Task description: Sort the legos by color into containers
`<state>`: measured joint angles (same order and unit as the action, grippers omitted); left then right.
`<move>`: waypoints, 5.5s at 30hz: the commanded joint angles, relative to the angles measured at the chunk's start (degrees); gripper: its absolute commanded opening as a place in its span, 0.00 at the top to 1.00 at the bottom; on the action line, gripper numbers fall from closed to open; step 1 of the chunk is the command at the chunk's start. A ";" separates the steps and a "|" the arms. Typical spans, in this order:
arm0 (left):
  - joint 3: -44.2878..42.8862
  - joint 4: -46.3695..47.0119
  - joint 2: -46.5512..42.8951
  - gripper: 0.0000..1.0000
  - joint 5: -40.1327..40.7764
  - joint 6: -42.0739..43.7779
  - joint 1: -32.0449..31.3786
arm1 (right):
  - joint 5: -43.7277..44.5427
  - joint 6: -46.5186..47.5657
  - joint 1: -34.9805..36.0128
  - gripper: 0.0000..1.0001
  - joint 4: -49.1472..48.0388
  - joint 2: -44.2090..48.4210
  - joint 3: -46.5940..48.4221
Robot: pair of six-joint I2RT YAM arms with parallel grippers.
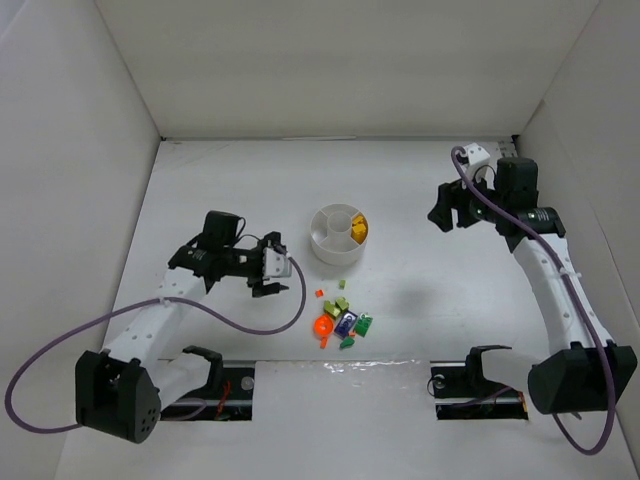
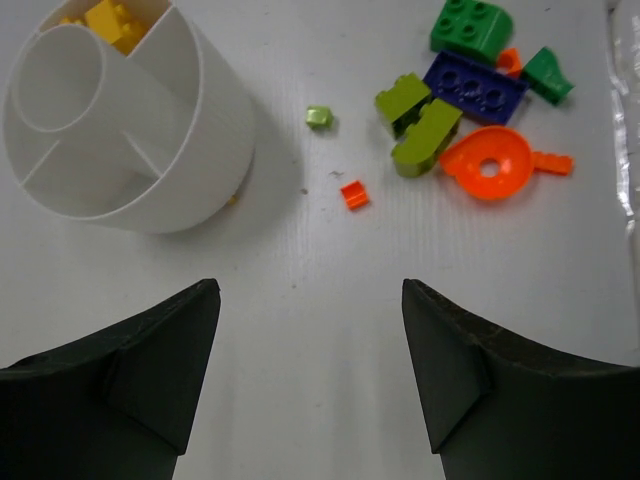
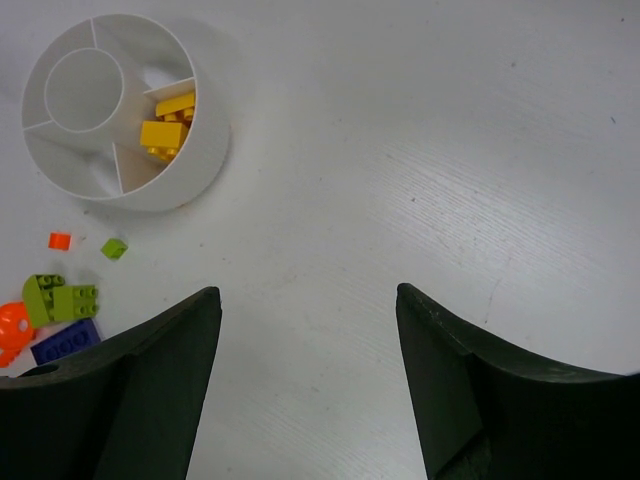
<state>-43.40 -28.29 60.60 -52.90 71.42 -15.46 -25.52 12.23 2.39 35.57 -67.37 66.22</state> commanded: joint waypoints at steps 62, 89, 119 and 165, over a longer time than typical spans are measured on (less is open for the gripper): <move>11.14 28.56 20.35 0.62 12.13 -83.28 -19.25 | -18.25 7.72 -12.15 0.30 -4.46 -3.03 -8.47; 11.14 30.14 21.93 0.73 10.72 -83.28 -19.78 | -18.78 8.25 -13.73 0.33 -4.99 -4.08 -10.05; 11.76 28.82 10.76 0.52 17.57 -82.14 -21.98 | -20.54 1.66 -11.97 0.33 -9.20 -5.66 -9.26; 7.89 26.10 16.67 1.00 17.92 -79.86 -26.64 | -21.24 6.06 -13.56 0.33 -7.54 -6.19 -9.26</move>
<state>-33.87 -1.91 81.76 -35.48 -9.39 -41.93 -44.71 18.22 -10.85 29.19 -74.39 55.13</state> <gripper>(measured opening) 0.014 0.674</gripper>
